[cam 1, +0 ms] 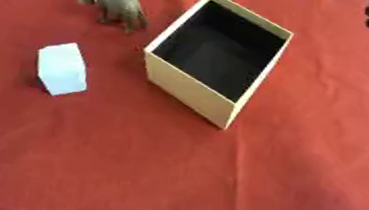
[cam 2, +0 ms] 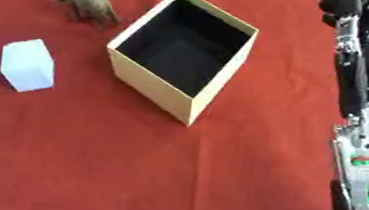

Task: Pick up objects on the table and place them in the box.

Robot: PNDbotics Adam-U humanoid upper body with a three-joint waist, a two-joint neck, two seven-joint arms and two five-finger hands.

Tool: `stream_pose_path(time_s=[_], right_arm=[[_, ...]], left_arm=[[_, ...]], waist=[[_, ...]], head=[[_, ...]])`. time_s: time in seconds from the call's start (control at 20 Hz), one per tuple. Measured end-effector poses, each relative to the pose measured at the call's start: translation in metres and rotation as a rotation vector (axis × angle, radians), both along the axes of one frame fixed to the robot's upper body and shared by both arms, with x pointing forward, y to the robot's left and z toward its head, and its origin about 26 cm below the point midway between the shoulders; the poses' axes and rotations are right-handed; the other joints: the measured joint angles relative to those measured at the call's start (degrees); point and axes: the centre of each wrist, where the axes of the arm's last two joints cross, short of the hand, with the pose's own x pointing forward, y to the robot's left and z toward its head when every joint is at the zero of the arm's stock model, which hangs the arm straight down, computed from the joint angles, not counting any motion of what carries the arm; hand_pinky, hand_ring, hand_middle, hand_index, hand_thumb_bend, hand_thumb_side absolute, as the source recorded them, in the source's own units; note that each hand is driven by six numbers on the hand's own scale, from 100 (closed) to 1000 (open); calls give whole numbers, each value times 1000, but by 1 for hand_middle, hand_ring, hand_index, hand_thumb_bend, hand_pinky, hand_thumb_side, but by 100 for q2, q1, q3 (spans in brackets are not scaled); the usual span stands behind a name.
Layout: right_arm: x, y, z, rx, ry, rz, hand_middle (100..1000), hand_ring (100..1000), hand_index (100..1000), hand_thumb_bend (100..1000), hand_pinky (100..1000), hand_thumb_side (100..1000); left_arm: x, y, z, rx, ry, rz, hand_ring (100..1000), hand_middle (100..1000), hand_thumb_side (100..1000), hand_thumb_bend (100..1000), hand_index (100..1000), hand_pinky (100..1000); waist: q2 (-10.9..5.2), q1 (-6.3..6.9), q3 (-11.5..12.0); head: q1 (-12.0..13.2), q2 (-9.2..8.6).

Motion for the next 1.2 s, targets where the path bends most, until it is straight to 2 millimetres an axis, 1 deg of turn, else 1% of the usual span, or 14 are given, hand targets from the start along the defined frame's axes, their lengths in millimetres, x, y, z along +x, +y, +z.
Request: stream_pose_path(time_s=[0.15, 0.2, 0.4, 0.5, 0.6, 0.65, 0.7, 0.75, 0.8, 0.85, 0.9, 0.95, 1.05, 1.2], right_arm=[[0, 0, 0, -2, 2, 0, 714, 785, 1000, 100, 807, 875], [0, 0, -1, -2, 3, 0, 714, 784, 1000, 100, 807, 876], [0, 0, -1, -3, 6, 1, 712, 782, 1000, 100, 807, 875], [0, 0, -1, -4, 6, 3, 712, 782, 1000, 100, 807, 875], [0, 1, -2, -4, 7, 4, 711, 781, 1000, 100, 807, 875], [0, 1, -2, -5, 7, 4, 711, 780, 1000, 100, 807, 875], [0, 1, -2, -5, 7, 4, 711, 780, 1000, 100, 807, 875], [0, 1, -2, -5, 7, 4, 710, 779, 1000, 100, 806, 876], [0, 1, -2, -5, 7, 4, 710, 779, 1000, 100, 806, 876], [0, 1, -2, -5, 7, 4, 710, 779, 1000, 100, 806, 877], [0, 1, -2, -6, 7, 3, 710, 779, 1000, 100, 806, 878], [0, 1, -2, -6, 8, 3, 710, 778, 1000, 100, 806, 878], [0, 1, -2, -6, 9, 3, 709, 778, 1000, 100, 806, 879], [-1, 1, -2, -6, 10, 3, 709, 777, 1000, 100, 806, 879]], left_arm=[[-2, 5, 4, 129, 66, 46, 803, 804, 758, 100, 843, 777], [-2, 7, 5, 160, 89, 60, 804, 806, 788, 100, 847, 778], [-4, 10, 9, 261, 189, 103, 816, 813, 834, 100, 865, 775], [-4, 11, 11, 304, 229, 120, 817, 811, 812, 100, 869, 770], [-4, 11, 13, 352, 251, 134, 823, 816, 820, 100, 874, 774], [-4, 10, 14, 373, 261, 140, 828, 819, 817, 164, 875, 773], [-4, 10, 15, 394, 267, 148, 829, 819, 808, 170, 874, 772], [-4, 10, 16, 414, 271, 157, 832, 820, 737, 160, 874, 766], [-3, 10, 18, 436, 272, 168, 834, 822, 716, 156, 875, 765], [-3, 9, 19, 458, 273, 180, 843, 826, 657, 149, 876, 763], [-3, 9, 19, 476, 274, 191, 843, 827, 651, 150, 876, 763], [-3, 9, 20, 496, 273, 201, 846, 827, 594, 135, 877, 761], [-3, 8, 20, 532, 278, 219, 857, 835, 565, 149, 887, 769], [-3, 5, 19, 575, 284, 226, 862, 838, 584, 196, 889, 770]], waist=[[0, 17, -1], [0, 20, -2], [0, 34, -26], [0, 34, -28], [0, 36, -31], [0, 38, -32], [0, 40, -33], [-1, 44, -34], [-1, 49, -35], [-1, 52, -37], [-1, 55, -38], [-1, 58, -39], [-1, 66, -46], [-1, 67, -52]], head=[[-1, -1], [-1, -1], [1, -18], [6, -26], [9, -43], [10, -44], [11, -45], [12, -46], [14, -47], [19, -48], [25, -49], [28, -50], [31, -52], [34, -52]])
